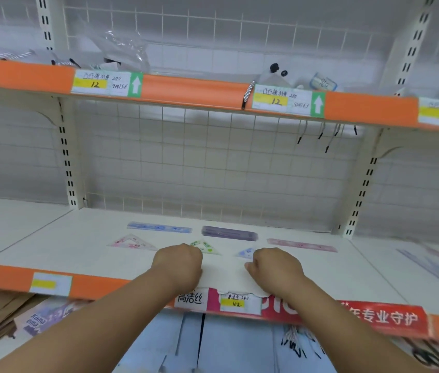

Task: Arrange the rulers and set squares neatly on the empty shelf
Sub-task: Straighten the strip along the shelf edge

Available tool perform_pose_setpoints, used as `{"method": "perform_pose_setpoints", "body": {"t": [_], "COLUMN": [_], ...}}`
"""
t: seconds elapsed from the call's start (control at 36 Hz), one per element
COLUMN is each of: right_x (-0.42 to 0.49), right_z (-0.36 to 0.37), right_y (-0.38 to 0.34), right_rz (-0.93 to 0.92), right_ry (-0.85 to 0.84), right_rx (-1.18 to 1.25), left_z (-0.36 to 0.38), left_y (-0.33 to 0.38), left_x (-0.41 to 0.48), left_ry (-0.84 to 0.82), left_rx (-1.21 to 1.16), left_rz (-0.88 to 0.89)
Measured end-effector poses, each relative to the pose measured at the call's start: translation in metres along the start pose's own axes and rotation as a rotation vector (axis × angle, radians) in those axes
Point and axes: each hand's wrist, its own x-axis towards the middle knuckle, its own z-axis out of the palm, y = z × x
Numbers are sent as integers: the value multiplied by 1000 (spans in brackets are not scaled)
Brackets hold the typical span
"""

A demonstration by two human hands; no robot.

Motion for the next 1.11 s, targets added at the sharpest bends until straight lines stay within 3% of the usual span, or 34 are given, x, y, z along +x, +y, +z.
{"method": "perform_pose_setpoints", "body": {"t": [0.72,1.11], "right_x": [-115,-154], "right_z": [-20,-42], "right_y": [44,187], "right_rz": [194,180], "right_ry": [18,34], "right_rx": [-12,-26], "left_z": [-33,-56], "left_y": [69,221], "left_x": [-62,-53], "left_ry": [21,23], "left_rx": [-35,-113], "left_rz": [176,189]}}
